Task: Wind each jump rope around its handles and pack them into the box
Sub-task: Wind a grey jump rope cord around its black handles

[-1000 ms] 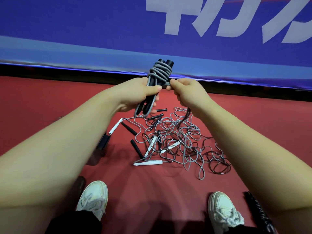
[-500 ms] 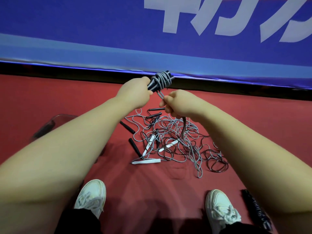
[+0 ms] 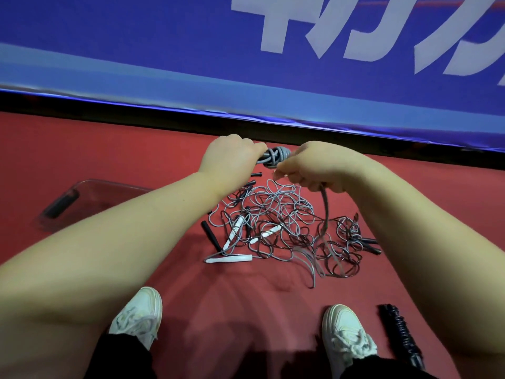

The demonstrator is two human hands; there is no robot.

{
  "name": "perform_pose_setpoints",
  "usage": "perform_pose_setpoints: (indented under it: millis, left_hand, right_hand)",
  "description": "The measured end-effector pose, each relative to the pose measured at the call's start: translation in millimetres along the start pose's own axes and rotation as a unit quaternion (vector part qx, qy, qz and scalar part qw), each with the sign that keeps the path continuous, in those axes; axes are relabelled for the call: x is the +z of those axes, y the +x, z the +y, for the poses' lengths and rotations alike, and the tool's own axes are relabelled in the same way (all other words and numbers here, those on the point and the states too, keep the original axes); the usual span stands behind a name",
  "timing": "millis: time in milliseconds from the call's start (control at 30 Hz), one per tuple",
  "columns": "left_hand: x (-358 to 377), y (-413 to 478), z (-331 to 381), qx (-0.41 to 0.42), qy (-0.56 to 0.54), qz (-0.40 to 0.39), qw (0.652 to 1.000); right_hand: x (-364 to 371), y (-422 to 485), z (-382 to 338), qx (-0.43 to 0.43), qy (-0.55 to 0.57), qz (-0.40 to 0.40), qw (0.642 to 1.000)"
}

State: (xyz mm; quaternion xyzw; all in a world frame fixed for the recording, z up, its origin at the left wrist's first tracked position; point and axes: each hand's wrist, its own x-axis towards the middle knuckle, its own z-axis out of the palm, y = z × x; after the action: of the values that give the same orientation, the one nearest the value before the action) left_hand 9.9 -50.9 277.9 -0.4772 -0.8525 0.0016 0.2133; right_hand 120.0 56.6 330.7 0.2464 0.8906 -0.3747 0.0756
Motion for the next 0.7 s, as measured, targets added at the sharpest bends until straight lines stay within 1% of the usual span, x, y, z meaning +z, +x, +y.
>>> perform_pose_setpoints:
  millis: [33,67,100,133,167,233,300,367,433,467,567,633,700]
  left_hand:
    - [0,0,4,0.013,0.004,-0.007,1.0]
    - [1,1,7,0.027,0.005,-0.015,1.0]
    - [3,1,10,0.04,0.005,-0.023,0.999]
    - [5,0,12,0.055,0.006,-0.03,0.998]
    - [7,0,13,0.07,0.008,-0.04,0.997]
    - [9,-1,14,0.092,0.015,-0.073,0.993]
    - [9,-3,13,0.115,0.025,-0.108,0.987]
    - [9,-5,14,0.148,0.03,-0.134,0.979]
    - [10,-5,14,0.176,0.02,-0.144,0.974]
    - [11,-5,14,0.186,0.004,-0.146,0.972]
    - [8,-7,10,0.212,-0.101,-0.141,0.962]
    - [2,-8,9,0.228,-0.176,-0.136,0.948]
    - [-6,-9,10,0.225,-0.243,-0.138,0.933]
  right_hand:
    - [1,0,-1,-0.02,-0.146,0.05,0.988]
    - [2,-1,-1,-0.043,-0.28,0.098,0.954]
    - [2,0,-2,-0.06,-0.377,0.138,0.914]
    - [2,0,-1,-0.08,-0.435,0.167,0.881]
    - [1,0,0,-0.104,-0.471,0.184,0.857]
    - [1,0,4,-0.157,-0.513,0.196,0.821]
    - [0,1,9,-0.204,-0.531,0.202,0.797]
    - [-3,3,15,-0.237,-0.529,0.213,0.787]
    - [-7,9,25,-0.251,-0.512,0.212,0.794]
    - [-9,13,30,-0.252,-0.493,0.208,0.806]
    - [-19,24,47,-0.245,-0.399,0.176,0.866]
    - [-23,28,59,-0.249,-0.299,0.119,0.914]
    - [-22,31,68,-0.26,-0.18,0.074,0.946]
